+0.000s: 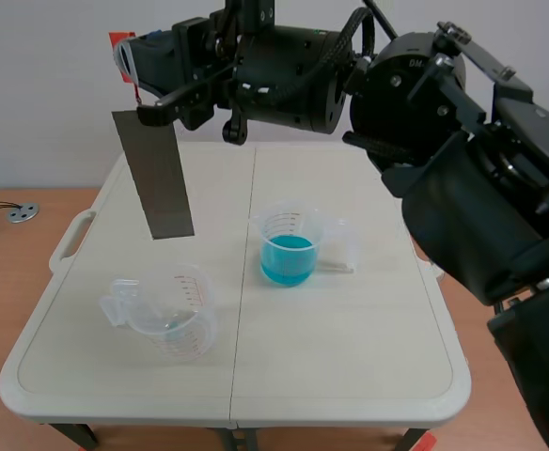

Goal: Hold the metal plate by the orange handle, dip it into the blue solution, take it out and point at it, then put the plate back in the beaker on the left.
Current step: 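Put the plate into the left beaker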

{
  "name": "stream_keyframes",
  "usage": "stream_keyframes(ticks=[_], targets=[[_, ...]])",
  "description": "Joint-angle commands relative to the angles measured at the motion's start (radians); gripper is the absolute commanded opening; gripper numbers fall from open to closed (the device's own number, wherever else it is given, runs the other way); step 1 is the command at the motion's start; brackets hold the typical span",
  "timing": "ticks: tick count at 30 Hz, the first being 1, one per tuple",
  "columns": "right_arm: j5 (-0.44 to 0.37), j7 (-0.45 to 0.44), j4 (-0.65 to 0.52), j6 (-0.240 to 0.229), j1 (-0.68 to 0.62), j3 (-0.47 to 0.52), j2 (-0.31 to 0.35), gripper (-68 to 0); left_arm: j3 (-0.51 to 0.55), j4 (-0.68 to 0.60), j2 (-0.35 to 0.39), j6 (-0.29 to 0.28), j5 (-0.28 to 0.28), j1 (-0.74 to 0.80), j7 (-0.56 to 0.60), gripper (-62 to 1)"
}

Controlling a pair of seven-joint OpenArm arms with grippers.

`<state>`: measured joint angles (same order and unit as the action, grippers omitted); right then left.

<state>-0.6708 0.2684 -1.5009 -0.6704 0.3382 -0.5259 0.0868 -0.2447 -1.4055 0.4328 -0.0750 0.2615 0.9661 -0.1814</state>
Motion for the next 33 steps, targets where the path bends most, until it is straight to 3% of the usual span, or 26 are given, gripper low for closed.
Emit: stream_keyframes(ticks=[1,18,33], targets=[[-0.014,-0.01,-0.037,-0.002,-0.002,0.004,-0.016,-66.2,-0.002,0.002,0.003,-0.002,0.003,0.014,0.022,-57.9],[-0.011,0.003,-0.045,0.027,-0.029,-0.085,-0.032,-66.2,-0.002,0.018,0.003,-0.002,0.003,0.013,0.035,-58.0],[-0.002,0.003,-0.045,0.028,-0.093,-0.091,-0.032,-66.2,-0.002,0.018,0.003,-0.002,0.003,0.011,0.035,-58.0]])
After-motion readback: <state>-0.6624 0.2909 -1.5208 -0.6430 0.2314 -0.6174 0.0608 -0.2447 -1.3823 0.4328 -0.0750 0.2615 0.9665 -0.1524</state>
